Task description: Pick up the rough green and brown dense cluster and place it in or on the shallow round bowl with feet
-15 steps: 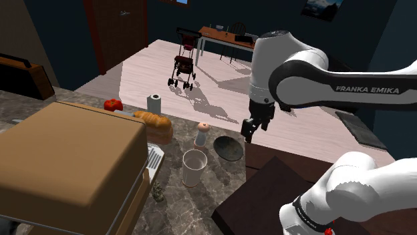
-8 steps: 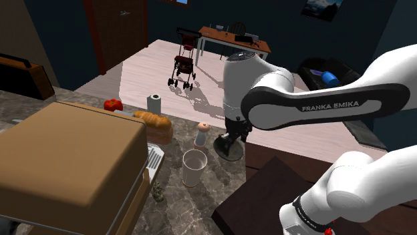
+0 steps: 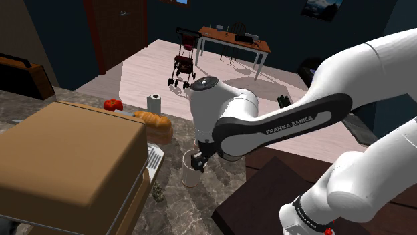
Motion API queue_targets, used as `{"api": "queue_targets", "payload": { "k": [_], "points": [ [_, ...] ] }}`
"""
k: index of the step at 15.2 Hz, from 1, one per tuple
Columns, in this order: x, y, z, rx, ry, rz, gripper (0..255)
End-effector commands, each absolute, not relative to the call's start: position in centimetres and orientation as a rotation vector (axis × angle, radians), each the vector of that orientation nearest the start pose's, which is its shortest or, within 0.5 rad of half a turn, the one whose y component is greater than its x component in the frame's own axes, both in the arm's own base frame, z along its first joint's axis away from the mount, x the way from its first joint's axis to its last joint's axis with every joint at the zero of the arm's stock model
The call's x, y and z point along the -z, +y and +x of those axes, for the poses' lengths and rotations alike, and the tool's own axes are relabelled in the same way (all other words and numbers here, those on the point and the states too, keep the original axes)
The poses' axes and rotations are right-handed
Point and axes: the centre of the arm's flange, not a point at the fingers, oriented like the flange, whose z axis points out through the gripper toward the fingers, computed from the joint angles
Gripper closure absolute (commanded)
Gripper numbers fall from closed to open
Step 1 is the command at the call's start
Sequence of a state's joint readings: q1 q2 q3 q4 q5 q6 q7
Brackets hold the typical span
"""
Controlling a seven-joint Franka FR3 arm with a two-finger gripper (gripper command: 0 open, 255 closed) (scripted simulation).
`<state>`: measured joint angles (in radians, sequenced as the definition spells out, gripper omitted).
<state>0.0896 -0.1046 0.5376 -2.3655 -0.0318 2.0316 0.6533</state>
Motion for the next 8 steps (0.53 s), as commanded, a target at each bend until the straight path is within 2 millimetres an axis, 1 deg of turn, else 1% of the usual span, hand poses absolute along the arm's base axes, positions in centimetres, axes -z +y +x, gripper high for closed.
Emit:
{"api": "queue_targets", "payload": {
  "k": [1, 8],
  "points": [
    [-32.7, 28.8, 38.2, -0.24, 0.033, -3.346, 0],
    [-26.7, 35.7, 40.5, -0.213, 0.035, -3.368, 0]
  ]
}}
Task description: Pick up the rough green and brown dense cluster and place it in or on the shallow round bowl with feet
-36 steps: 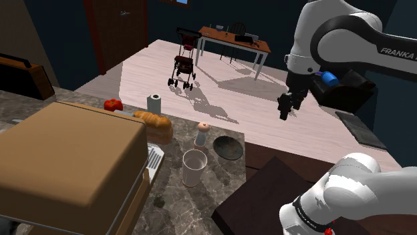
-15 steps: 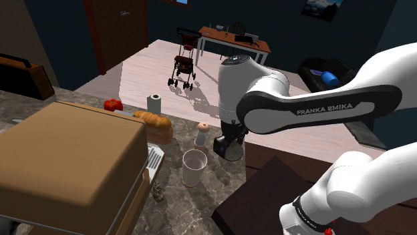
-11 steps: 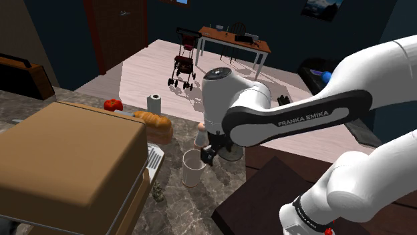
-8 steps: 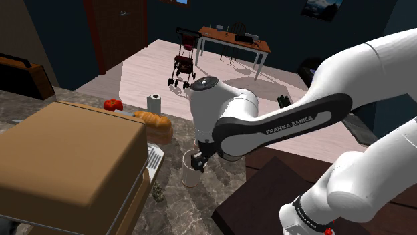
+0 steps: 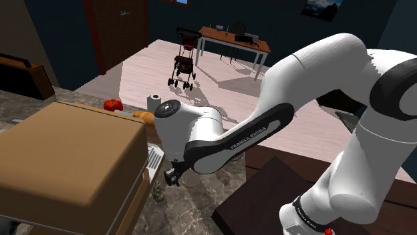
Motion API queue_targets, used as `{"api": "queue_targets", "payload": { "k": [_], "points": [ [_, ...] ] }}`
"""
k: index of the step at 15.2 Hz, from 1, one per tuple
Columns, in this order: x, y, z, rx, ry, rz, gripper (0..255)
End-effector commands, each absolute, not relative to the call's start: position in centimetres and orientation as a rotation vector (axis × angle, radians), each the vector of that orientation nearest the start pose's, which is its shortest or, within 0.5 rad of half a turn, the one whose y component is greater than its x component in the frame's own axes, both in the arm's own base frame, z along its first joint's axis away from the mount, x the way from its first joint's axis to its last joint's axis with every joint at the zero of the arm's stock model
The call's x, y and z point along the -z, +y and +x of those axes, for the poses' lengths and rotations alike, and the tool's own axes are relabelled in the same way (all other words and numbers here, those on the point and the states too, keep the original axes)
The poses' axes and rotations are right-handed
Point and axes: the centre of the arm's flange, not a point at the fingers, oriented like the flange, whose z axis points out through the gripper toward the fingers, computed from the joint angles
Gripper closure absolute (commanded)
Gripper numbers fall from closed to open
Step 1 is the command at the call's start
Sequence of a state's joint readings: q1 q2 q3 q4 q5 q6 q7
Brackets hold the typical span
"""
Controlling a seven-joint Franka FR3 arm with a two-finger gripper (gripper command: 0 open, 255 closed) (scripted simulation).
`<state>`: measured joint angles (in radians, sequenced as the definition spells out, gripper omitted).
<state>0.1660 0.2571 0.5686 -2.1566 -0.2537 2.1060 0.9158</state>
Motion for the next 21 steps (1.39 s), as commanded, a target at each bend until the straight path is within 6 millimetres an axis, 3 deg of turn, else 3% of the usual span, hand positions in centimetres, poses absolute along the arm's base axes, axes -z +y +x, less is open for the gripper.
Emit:
{"api": "queue_targets", "payload": {
  "k": [1, 11, 19, 21],
  "points": [
    [-25.9, 36.7, 40.9, -0.208, 0.036, -3.371, 0],
    [-17.3, 46.4, 44.4, -0.168, 0.04, -3.401, 0],
    [-13.3, 45.4, 44.0, -0.167, 0.04, -3.401, 0],
    [-13.3, 45.4, 44.0, -0.167, 0.04, -3.401, 0]
  ]
}}
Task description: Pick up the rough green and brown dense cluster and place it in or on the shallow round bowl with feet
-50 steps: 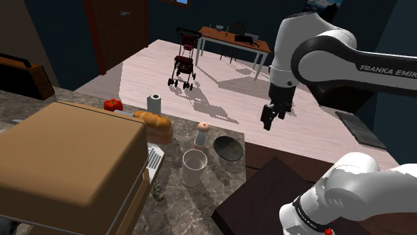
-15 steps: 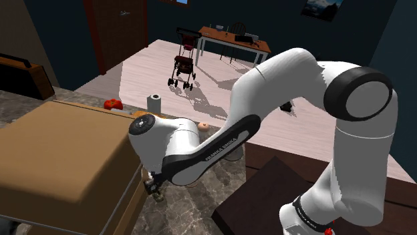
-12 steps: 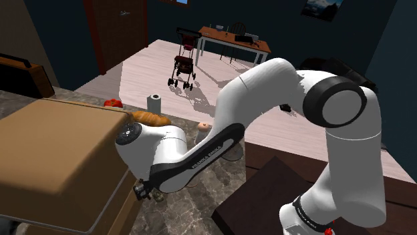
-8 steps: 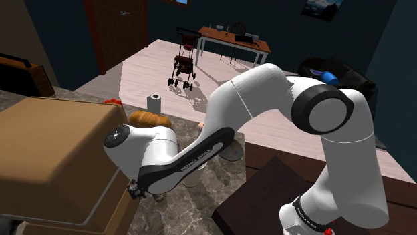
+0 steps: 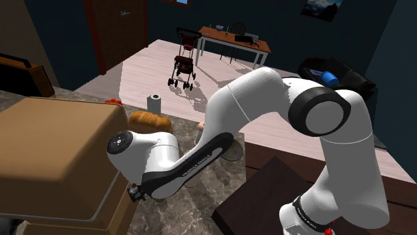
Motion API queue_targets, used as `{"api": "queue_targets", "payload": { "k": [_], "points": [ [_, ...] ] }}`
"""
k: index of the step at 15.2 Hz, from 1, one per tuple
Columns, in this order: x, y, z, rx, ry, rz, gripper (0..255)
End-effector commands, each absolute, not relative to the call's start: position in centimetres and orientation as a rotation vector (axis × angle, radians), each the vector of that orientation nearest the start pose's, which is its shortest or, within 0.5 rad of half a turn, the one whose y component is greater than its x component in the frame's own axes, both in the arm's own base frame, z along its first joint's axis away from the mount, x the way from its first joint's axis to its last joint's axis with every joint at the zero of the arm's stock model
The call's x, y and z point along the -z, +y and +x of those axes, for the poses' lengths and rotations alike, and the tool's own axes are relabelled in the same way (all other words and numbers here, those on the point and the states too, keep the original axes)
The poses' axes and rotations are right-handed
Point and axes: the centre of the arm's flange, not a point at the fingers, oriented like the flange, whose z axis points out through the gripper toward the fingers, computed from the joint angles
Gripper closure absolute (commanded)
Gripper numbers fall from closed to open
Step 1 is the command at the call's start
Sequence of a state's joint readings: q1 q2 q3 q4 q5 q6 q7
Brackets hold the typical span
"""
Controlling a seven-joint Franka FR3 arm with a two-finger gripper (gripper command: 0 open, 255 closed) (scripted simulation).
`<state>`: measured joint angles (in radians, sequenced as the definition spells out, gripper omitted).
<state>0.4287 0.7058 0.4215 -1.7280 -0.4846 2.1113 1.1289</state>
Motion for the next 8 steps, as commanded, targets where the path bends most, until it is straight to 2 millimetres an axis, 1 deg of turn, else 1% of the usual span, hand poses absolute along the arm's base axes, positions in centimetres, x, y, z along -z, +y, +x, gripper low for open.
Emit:
{"api": "queue_targets", "payload": {
  "k": [1, 6, 7, 8],
  "points": [
    [-13.3, 45.4, 44.0, -0.167, 0.04, -3.401, 0],
    [-13.3, 45.4, 44.0, -0.167, 0.04, -3.401, 0],
    [-13.3, 45.8, 43.9, -0.168, 0.04, -3.401, 255],
    [-13.3, 45.0, 42.2, -0.168, 0.042, -3.4, 255]
  ]
}}
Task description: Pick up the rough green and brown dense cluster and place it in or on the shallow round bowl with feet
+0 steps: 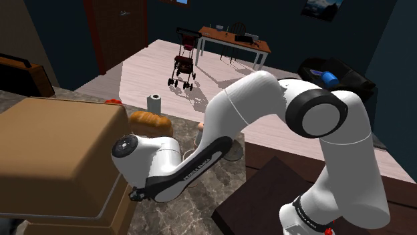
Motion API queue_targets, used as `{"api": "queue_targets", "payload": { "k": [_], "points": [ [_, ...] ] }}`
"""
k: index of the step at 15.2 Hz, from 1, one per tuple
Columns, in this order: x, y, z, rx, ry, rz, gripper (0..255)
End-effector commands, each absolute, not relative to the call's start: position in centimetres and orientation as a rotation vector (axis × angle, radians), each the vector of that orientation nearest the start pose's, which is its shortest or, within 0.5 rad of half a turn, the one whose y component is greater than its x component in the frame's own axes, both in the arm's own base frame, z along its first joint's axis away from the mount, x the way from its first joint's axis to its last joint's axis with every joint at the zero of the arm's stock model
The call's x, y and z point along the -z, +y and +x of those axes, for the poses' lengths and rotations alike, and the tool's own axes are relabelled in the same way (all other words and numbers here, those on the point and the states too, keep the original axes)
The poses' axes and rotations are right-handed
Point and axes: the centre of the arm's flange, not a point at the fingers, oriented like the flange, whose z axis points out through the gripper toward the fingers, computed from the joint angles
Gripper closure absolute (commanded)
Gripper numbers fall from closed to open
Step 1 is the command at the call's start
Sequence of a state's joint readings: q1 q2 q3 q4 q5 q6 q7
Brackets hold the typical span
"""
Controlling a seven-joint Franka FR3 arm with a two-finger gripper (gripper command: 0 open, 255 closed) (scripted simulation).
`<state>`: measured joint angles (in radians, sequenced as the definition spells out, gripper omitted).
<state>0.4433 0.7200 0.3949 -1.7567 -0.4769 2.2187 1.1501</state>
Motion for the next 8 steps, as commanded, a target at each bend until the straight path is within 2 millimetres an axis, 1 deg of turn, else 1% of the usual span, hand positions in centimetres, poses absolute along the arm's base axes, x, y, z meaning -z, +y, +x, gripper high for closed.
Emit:
{"api": "queue_targets", "payload": {
  "k": [1, 2, 3, 4, 5, 6, 7, 8],
  "points": [
    [-12.4, 45.0, 42.3, -0.169, 0.042, -3.401, 255],
    [-12.4, 44.8, 42.4, -0.17, 0.043, -3.4, 255],
    [-12.7, 44.3, 42.6, -0.173, 0.043, -3.398, 255],
    [-12.6, 43.5, 42.4, -0.173, 0.044, -3.398, 255],
    [-12.8, 44.0, 42.3, -0.173, 0.045, -3.398, 255],
    [-12.8, 44.1, 42.6, -0.175, 0.045, -3.397, 255],
    [-12.7, 44.5, 42.4, -0.173, 0.047, -3.398, 255],
    [-13.9, 45.4, 43.4, -0.063, 0.064, -3.287, 255]
  ]
}}
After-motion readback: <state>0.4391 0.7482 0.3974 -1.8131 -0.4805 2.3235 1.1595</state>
